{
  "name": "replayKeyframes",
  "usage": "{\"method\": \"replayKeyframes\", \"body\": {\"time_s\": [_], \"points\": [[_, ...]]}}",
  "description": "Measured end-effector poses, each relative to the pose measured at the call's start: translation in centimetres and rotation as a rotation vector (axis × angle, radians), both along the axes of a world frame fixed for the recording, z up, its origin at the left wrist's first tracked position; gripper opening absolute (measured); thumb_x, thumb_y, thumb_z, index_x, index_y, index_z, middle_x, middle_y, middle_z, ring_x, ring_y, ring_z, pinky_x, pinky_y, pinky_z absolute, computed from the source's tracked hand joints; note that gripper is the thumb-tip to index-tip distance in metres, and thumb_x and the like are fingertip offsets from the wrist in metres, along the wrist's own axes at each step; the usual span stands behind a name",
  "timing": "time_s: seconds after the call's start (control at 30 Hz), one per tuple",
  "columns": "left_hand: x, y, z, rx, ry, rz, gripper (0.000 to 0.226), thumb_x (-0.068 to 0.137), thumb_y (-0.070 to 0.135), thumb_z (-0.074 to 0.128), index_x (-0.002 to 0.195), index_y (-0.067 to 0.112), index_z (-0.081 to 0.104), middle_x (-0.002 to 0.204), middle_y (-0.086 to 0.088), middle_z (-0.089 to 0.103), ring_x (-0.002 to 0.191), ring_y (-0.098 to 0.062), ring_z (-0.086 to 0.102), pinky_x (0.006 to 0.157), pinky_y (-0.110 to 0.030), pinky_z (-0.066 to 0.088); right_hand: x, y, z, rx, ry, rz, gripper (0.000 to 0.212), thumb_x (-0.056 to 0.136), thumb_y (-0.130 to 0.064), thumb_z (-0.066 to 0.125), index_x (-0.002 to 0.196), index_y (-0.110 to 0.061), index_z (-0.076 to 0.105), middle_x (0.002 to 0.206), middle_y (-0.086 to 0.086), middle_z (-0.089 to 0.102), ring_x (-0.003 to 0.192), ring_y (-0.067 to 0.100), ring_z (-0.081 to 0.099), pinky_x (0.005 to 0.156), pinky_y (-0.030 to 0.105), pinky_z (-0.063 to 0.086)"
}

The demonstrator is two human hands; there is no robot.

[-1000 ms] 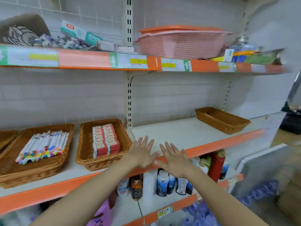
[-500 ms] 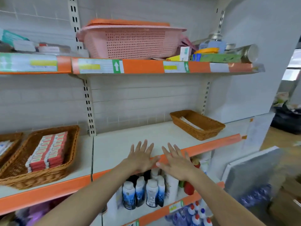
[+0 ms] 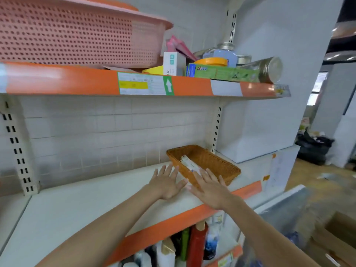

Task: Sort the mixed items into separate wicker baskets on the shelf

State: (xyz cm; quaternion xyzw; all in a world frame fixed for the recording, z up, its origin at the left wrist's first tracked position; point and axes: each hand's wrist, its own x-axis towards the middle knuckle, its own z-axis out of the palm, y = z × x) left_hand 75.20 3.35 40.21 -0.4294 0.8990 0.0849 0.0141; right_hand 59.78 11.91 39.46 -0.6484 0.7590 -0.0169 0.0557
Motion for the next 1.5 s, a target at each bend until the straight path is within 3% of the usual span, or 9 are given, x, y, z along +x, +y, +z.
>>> {"method": "replayKeyframes", "body": {"time_s": [0.17, 0.57, 0.67, 0.77, 0.87, 1.1, 1.23, 1.4, 1.5], "points": [[-5.0, -3.0, -1.1, -0.052, 0.031, -0.046, 0.074, 0.097, 0.060, 0.016, 0.154, 0.015, 0.000, 0.161, -0.008, -0.010, 0.148, -0.023, -0.011, 0.120, -0.043, 0.002, -5.2, -1.9, -0.5, 0.023, -0.033, -0.021, 0.068, 0.099, -0.059, 0.015, 0.155, -0.025, -0.006, 0.162, 0.001, -0.011, 0.148, 0.018, -0.014, 0.118, 0.046, -0.007], [-13.3, -5.3, -0.9, -0.022, -0.047, 0.191, 0.070, 0.099, 0.057, 0.013, 0.154, 0.016, -0.003, 0.160, -0.007, -0.012, 0.148, -0.025, -0.011, 0.119, -0.040, -0.005, -15.0, -8.8, -0.4, 0.059, -0.144, 0.215, 0.066, 0.100, -0.057, 0.018, 0.155, -0.025, -0.002, 0.162, 0.000, -0.012, 0.148, 0.016, -0.013, 0.121, 0.039, 0.000], [-14.7, -5.4, -1.4, -0.020, -0.059, 0.246, 0.068, 0.101, 0.053, 0.016, 0.154, 0.013, 0.005, 0.161, -0.011, -0.004, 0.148, -0.028, -0.005, 0.119, -0.040, 0.000, -15.9, -9.8, -0.5, 0.090, -0.144, 0.302, 0.068, 0.100, -0.056, 0.020, 0.155, -0.023, 0.000, 0.162, 0.002, -0.009, 0.148, 0.017, -0.011, 0.121, 0.039, 0.003], [-15.5, -5.8, -1.7, -0.090, -0.046, 0.301, 0.061, 0.102, 0.047, 0.023, 0.150, 0.009, 0.023, 0.158, -0.014, 0.016, 0.146, -0.030, 0.012, 0.118, -0.040, 0.012, -16.4, -10.9, -0.6, 0.100, -0.159, 0.374, 0.063, 0.103, -0.049, 0.027, 0.155, -0.020, 0.009, 0.163, 0.002, 0.001, 0.149, 0.021, -0.001, 0.119, 0.039, 0.011], [-16.2, -6.8, -1.6, -0.128, -0.047, 0.343, 0.051, 0.102, 0.040, 0.032, 0.139, 0.006, 0.041, 0.143, -0.015, 0.038, 0.135, -0.033, 0.032, 0.110, -0.040, 0.028, -16.5, -12.2, -0.9, 0.073, -0.181, 0.409, 0.057, 0.103, -0.040, 0.035, 0.152, -0.013, 0.023, 0.158, 0.006, 0.022, 0.144, 0.024, 0.022, 0.114, 0.038, 0.026], [-17.9, -9.1, -2.0, -0.089, -0.139, 0.416, 0.054, 0.099, 0.045, 0.036, 0.133, 0.005, 0.049, 0.140, -0.020, 0.042, 0.130, -0.036, 0.039, 0.106, -0.043, 0.033, -16.3, -14.9, -2.1, 0.058, -0.222, 0.353, 0.041, 0.101, -0.030, 0.043, 0.135, -0.007, 0.047, 0.133, 0.010, 0.044, 0.117, 0.026, 0.050, 0.098, 0.035, 0.043], [-18.1, -9.3, -2.5, -0.104, -0.179, 0.415, 0.054, 0.097, 0.047, 0.038, 0.132, 0.007, 0.051, 0.143, -0.019, 0.039, 0.130, -0.033, 0.041, 0.106, -0.041, 0.034, -16.0, -15.4, -2.7, 0.072, -0.165, 0.357, 0.036, 0.101, -0.031, 0.040, 0.114, -0.004, 0.058, 0.119, 0.013, 0.052, 0.101, 0.028, 0.057, 0.082, 0.035, 0.046], [-18.0, -9.1, -2.4, -0.109, -0.063, 0.406, 0.045, 0.095, 0.042, 0.046, 0.120, 0.006, 0.056, 0.131, -0.015, 0.041, 0.116, -0.031, 0.048, 0.094, -0.039, 0.044, -16.0, -15.4, -2.7, 0.099, -0.136, 0.357, 0.030, 0.095, -0.037, 0.050, 0.101, -0.009, 0.059, 0.112, 0.010, 0.050, 0.095, 0.026, 0.056, 0.072, 0.031, 0.042], [-17.9, -8.9, -2.2, -0.080, -0.008, 0.376, 0.035, 0.094, 0.035, 0.048, 0.113, 0.006, 0.057, 0.126, -0.015, 0.043, 0.109, -0.031, 0.054, 0.091, -0.039, 0.048, -15.9, -15.2, -2.6, 0.121, -0.111, 0.336, 0.034, 0.090, -0.035, 0.057, 0.109, -0.007, 0.058, 0.119, 0.012, 0.049, 0.100, 0.029, 0.057, 0.075, 0.032, 0.044]]}}
